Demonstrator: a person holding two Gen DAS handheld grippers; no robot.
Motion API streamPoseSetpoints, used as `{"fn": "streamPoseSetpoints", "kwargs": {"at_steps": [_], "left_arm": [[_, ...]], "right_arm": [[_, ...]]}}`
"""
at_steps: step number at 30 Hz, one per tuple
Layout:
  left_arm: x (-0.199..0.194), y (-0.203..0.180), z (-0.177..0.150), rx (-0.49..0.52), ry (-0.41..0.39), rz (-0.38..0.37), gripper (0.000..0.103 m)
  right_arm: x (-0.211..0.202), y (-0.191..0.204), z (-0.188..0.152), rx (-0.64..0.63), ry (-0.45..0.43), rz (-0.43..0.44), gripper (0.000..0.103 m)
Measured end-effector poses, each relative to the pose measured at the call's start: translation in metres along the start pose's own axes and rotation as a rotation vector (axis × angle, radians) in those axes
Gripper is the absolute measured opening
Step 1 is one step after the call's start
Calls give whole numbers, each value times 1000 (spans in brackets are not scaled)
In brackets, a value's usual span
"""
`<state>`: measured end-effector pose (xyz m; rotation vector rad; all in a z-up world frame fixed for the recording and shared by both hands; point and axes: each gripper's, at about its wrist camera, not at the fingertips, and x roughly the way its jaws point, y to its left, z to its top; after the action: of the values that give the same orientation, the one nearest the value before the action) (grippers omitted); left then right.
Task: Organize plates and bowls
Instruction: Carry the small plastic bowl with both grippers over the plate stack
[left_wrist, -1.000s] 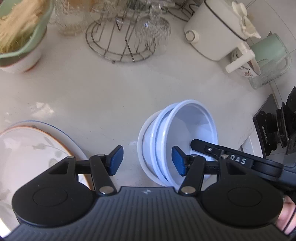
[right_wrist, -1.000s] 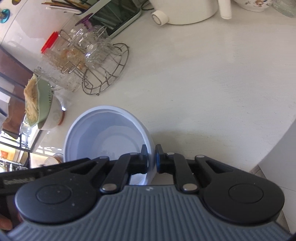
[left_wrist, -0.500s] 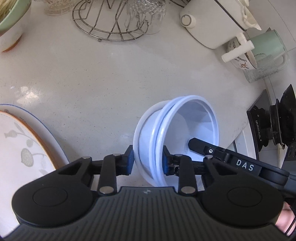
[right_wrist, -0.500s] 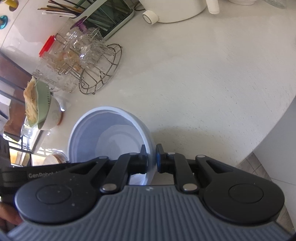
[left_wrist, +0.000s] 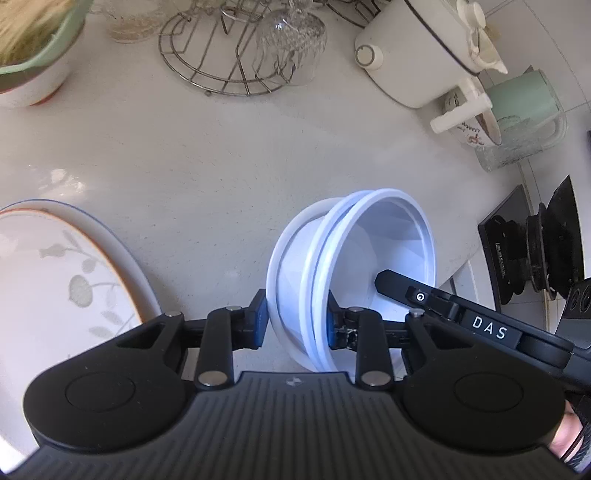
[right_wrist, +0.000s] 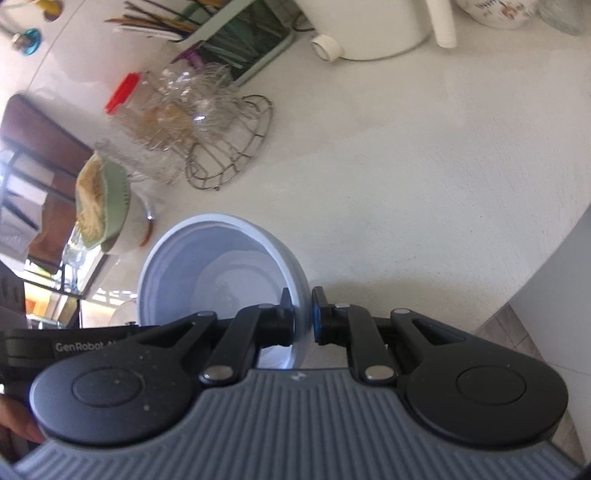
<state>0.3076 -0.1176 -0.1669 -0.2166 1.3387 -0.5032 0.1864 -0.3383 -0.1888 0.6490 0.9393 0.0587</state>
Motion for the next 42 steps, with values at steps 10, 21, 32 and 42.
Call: {"fn": "streamPoseSetpoints", "kwargs": {"at_steps": [10, 21, 32, 42], "left_arm": [[-33, -12, -2, -9, -32, 4, 33], [-70, -11, -10, -35, -80, 13, 33], [-100, 17, -14, -123, -127, -15, 33], [-126, 50, -27, -174, -184, 3, 33]], "right_arm": [[-25, 17, 6, -29, -14, 13, 13], [-42, 41, 5, -75, -26, 36, 13], [-42, 73, 1, -146, -44, 66, 13], [-29, 105, -5, -199, -13, 91, 13]]}}
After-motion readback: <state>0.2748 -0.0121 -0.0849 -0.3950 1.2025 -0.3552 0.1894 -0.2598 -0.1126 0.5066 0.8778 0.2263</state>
